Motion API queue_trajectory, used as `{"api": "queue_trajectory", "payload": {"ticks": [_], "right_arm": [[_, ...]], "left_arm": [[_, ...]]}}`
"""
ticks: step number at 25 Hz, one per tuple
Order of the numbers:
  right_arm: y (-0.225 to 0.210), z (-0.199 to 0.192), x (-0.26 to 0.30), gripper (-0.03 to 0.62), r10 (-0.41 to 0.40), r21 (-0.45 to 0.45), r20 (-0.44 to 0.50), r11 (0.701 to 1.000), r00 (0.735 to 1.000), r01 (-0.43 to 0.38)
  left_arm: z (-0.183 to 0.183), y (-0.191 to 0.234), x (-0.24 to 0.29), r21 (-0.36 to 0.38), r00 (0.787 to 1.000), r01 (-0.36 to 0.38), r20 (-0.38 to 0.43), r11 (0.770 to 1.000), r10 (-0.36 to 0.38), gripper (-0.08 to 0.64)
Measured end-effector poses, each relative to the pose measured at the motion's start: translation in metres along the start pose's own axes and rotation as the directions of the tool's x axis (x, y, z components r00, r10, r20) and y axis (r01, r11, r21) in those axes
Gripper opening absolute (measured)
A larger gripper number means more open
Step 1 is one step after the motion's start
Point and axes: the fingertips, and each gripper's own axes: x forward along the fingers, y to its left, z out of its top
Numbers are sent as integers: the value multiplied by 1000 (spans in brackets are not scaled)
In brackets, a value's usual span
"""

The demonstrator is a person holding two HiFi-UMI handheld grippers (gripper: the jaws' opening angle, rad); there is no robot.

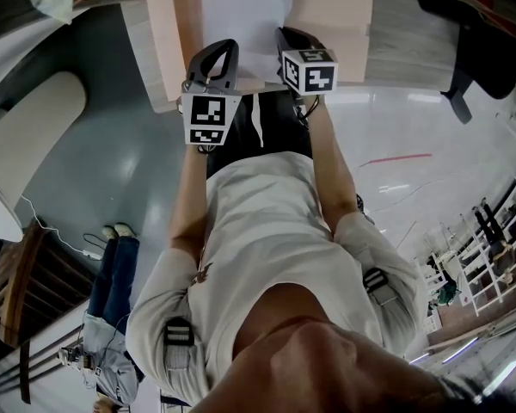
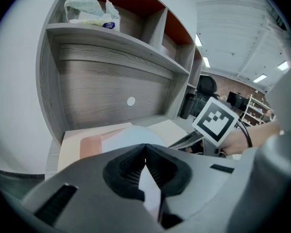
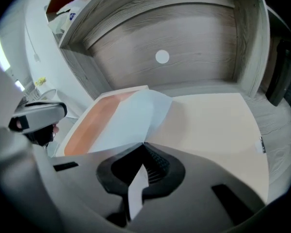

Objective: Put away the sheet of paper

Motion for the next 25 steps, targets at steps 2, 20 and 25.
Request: {"api": "queue_trajectory", "payload": {"ticks": [2, 20, 25], "right_arm": [[0, -3, -1, 19, -7, -27, -9, 1000, 1000, 7], [22, 5, 18, 20, 24, -49, -30, 998, 999, -26], [32, 6, 29, 20, 31, -63, -38, 997, 999, -34]], "left_arm": [[-1, 0, 0, -2, 1000, 1, -2, 1000, -1, 17], [-3, 9, -1, -16, 1000, 1, -5, 1000, -1, 17], [-8, 18, 2, -21, 1000, -1, -13, 1000, 1, 17]]}}
